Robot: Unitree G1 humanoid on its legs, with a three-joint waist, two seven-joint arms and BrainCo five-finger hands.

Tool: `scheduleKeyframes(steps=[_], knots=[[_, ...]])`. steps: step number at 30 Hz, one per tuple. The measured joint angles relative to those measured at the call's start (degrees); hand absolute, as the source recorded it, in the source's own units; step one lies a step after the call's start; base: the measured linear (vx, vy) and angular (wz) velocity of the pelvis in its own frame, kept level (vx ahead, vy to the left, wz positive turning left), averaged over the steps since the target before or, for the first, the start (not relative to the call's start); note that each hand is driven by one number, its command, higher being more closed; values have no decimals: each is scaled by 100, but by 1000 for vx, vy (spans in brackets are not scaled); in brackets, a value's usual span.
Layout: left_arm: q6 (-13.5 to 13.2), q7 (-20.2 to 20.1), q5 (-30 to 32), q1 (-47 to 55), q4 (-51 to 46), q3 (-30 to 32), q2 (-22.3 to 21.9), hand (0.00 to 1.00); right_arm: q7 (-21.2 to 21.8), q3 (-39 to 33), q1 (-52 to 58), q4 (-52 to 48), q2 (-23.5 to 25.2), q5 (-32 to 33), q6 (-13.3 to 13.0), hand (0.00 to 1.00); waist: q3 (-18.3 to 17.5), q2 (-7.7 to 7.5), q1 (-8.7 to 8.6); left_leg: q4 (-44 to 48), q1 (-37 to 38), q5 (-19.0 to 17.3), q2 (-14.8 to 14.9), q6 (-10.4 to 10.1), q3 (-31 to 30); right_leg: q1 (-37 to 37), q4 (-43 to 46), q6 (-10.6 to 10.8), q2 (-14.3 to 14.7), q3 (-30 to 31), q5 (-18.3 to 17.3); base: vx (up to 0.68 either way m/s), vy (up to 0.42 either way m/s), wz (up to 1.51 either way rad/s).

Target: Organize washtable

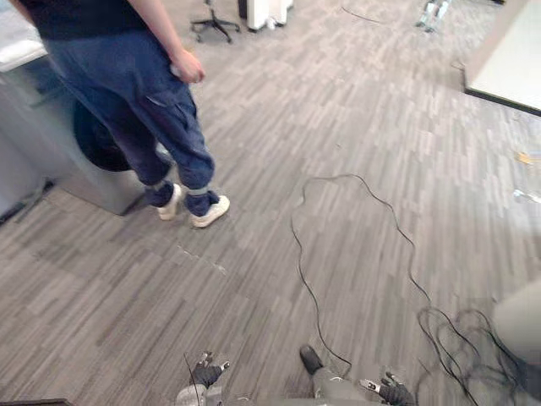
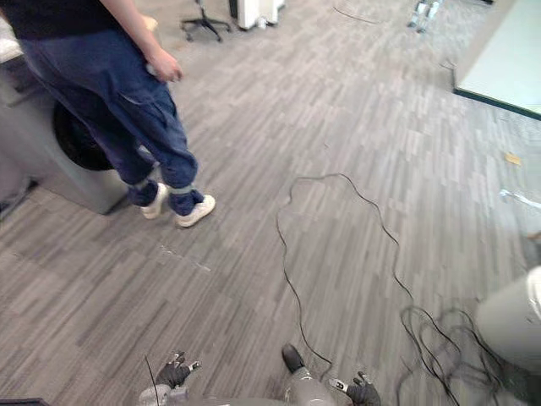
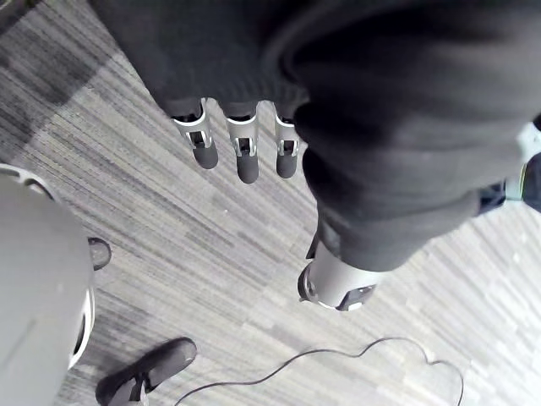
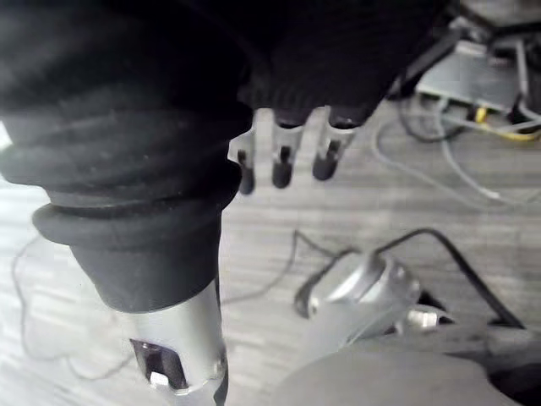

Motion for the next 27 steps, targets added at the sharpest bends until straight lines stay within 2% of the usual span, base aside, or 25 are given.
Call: scheduleKeyframes(steps=[1,2,3,4,5,6,7,8,9,10,12,16,17,19,20,21,22,27], knots=[[7,-17,-3,30,0,35,17,0,-6,15,106,-81,38,-4,-19,0,38,-18,9,52,74,0,74,0,200,17,574,-389,-249,-1267,-482,-66,43,-80],[9,-17,-17,76,-3,105,18,0,-11,28,158,-107,45,-10,-40,0,39,-38,17,79,178,0,77,0,397,147,1124,-461,-484,-1925,-896,-59,30,-80],[9,-18,-56,107,-4,110,21,0,-14,41,170,-117,41,-9,-64,0,42,-43,14,77,226,0,61,1,513,215,1359,-441,-596,-2151,-1111,-67,-1,-79],[7,-17,-127,175,-6,115,31,0,-13,62,169,-115,33,-7,-102,0,43,-45,5,71,266,0,25,2,724,339,1706,-350,-833,-2615,-1496,-45,-28,-78],[7,-11,-292,200,-2,175,34,0,-12,62,174,-107,38,-6,-112,0,46,-48,-4,37,272,0,0,2,925,481,1812,-289,-1059,-3157,-1683,-45,-39,-82],[6,-9,-349,201,-4,226,33,0,-11,61,175,-88,36,-8,-111,0,49,-57,4,16,278,-1,-14,1,1028,572,1763,-289,-1161,-3449,-1699,-10,-72,-93],[8,-5,-451,199,-1,343,49,0,-20,58,170,-11,67,-38,-105,0,52,-129,63,0,292,-1,-64,1,1178,761,1459,-237,-1287,-3851,-1632,9,-146,-102],[11,-4,-459,178,17,403,61,0,-22,25,169,56,95,-73,-104,0,71,-172,122,-78,359,5,-117,-7,1265,932,1004,-131,-1186,-3900,-1702,20,-176,-96],[11,-5,-464,178,28,434,41,0,-21,-5,164,82,92,-98,-105,0,71,-173,116,-114,407,6,-120,-9,1280,1068,777,-125,-1100,-3859,-1706,41,-199,-72],[10,-12,-465,172,88,487,7,0,-9,-91,182,99,80,-112,-109,0,96,-114,65,-164,474,34,-109,-57,1283,1254,384,-77,-950,-3784,-1648,40,-161,-40],[7,-12,-535,177,134,589,-93,0,4,-182,189,100,81,-106,-108,0,118,-61,-17,-179,556,176,-95,-262,1279,1449,37,-106,-838,-3713,-1498,40,-155,-26],[23,-21,-783,181,178,721,-162,0,16,-270,254,122,116,78,-107,0,105,-56,-11,-84,654,206,13,-313,1270,1687,-279,-199,-659,-3626,-1416,27,-115,-12],[19,-22,-869,175,167,746,-154,0,20,-270,252,168,134,90,-106,0,130,-105,9,106,617,206,62,-314,1244,1743,-370,-213,-642,-3552,-1391,8,-97,-17],[-12,-14,-1024,175,127,806,-103,0,31,-281,250,269,187,143,-105,0,165,-222,118,704,301,127,115,-331,773,1815,-437,-266,-735,-3467,-1351,-29,-85,-18],[-38,-13,-1129,177,117,803,-105,0,57,-352,229,356,189,160,-95,0,202,-304,141,661,185,50,79,-374,177,1856,-437,-260,-785,-3422,-1340,-61,-49,-12],[-33,-1,-1129,179,122,793,-104,0,73,-367,233,381,184,200,-96,0,189,-277,130,491,146,78,90,-415,-28,1878,-439,-246,-786,-3425,-1332,-73,-15,-13],[-26,3,-1120,199,140,752,-139,0,140,-447,266,392,146,243,-97,0,131,-175,120,-165,155,464,231,-474,-178,1919,-509,-178,-707,-3384,-1290,-39,26,-11],[-17,-25,-934,235,179,683,-48,0,143,-632,283,494,274,368,-24,0,-93,-263,115,-997,345,803,-130,-337,-112,1854,-1006,31,-761,-3117,-945,-15,111,-17]])
